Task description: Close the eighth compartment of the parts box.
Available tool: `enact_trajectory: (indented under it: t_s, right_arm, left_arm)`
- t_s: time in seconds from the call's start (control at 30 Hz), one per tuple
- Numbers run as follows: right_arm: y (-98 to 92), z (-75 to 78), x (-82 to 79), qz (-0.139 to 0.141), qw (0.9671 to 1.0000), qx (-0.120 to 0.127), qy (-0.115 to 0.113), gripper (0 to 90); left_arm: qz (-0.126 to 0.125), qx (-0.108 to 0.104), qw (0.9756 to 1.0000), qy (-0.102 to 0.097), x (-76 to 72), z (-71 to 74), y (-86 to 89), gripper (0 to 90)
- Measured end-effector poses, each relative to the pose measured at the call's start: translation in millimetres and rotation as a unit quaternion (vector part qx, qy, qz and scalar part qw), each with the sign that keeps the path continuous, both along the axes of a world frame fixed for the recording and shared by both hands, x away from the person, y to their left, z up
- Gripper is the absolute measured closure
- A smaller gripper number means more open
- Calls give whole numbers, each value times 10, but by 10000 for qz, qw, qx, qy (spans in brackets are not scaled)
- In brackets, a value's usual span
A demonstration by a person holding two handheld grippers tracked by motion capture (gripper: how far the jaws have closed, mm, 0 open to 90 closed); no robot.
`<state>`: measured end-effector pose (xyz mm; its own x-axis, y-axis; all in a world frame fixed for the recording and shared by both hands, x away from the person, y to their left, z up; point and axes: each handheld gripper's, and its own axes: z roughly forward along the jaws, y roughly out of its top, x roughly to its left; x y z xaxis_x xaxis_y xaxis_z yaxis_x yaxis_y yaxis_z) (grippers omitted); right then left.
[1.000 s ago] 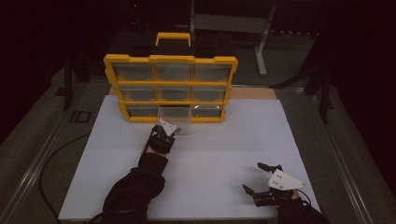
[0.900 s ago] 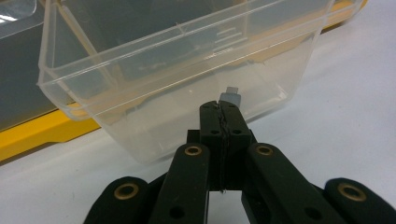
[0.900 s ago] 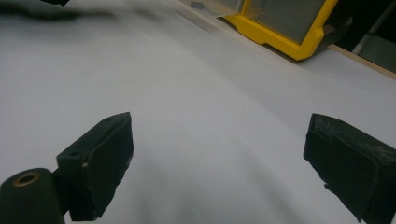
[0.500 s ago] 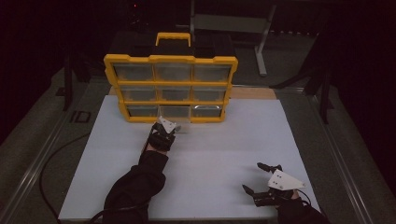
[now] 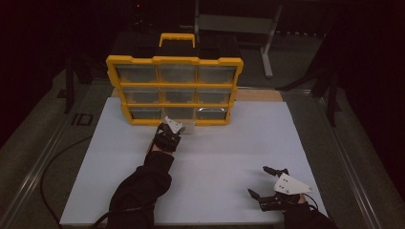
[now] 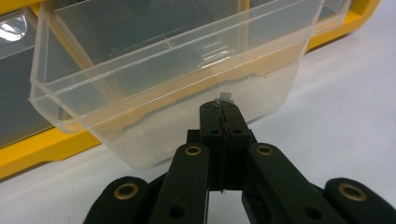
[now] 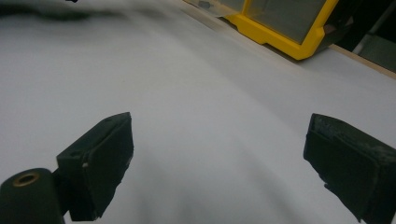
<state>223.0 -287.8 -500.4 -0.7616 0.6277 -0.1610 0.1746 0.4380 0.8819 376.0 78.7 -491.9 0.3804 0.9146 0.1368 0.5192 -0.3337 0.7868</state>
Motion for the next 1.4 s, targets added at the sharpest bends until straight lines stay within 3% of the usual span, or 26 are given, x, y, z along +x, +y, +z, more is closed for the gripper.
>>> enact_trajectory:
  t_s: [0.4,0.77,1.1,1.17,1.4]
  right_arm:
    - [-1,0,0,0,10000,0,1,84]
    - [-2,-1,3,-1,10000,4,10,84]
    - [-1,0,1,-3,10000,1,3,84]
    - [-4,1,2,-1,10000,-1,6,83]
    - [-2,1,-2,-4,10000,5,5,84]
  left_arm:
    - [19,91,9999,54,54,-28,-6,891]
    - [-6,-81,10000,38,103,-44,34,891]
    - [-107,-69,9999,37,185,-49,-14,891]
    - [-108,30,9999,16,195,-60,-17,891]
    - [-109,-48,9999,-2,262,-78,13,891]
